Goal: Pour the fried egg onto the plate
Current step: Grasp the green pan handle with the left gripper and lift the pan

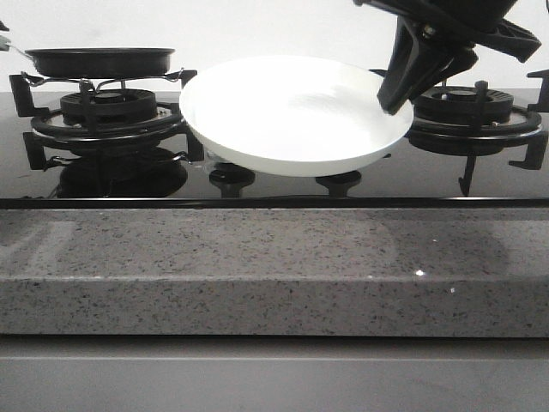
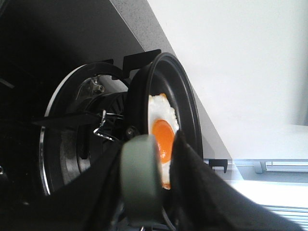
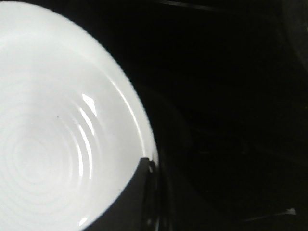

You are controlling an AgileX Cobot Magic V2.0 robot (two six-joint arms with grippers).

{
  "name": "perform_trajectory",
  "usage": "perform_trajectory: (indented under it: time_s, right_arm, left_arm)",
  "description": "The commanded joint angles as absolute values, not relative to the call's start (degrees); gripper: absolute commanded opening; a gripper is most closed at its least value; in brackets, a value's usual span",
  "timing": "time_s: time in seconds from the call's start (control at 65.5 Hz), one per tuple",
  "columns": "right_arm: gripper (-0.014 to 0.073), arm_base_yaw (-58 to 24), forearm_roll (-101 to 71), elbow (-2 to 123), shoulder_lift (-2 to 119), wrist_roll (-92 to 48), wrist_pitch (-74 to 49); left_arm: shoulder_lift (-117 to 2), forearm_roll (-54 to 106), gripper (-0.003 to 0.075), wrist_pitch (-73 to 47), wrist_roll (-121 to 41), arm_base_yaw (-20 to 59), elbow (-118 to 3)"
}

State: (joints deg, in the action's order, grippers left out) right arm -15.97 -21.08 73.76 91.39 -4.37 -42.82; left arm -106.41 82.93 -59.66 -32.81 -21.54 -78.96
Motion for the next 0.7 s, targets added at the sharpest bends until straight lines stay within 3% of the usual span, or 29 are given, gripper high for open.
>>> perform_trajectory:
  time_s: [0.0, 0.26, 0.687]
  right_arm:
    - [-0.0058, -15.97, -21.82, 75.10, 89.33, -4.96, -40.42]
    - [-0.0058, -15.97, -21.82, 75.10, 89.33, -4.96, -40.42]
    - [-0.0058, -15.97, -21.82, 75.10, 89.33, -4.96, -40.42]
  left_arm:
    - [-103.62, 87.30, 0.0134, -61.75, -32.37, -21.27, -80.73]
    - [-103.62, 87.91, -0.0018, -62.69, -32.37, -21.39, -80.73]
    - [-100.54, 91.16, -0.0020, -65.34, -34.60, -21.39, -80.73]
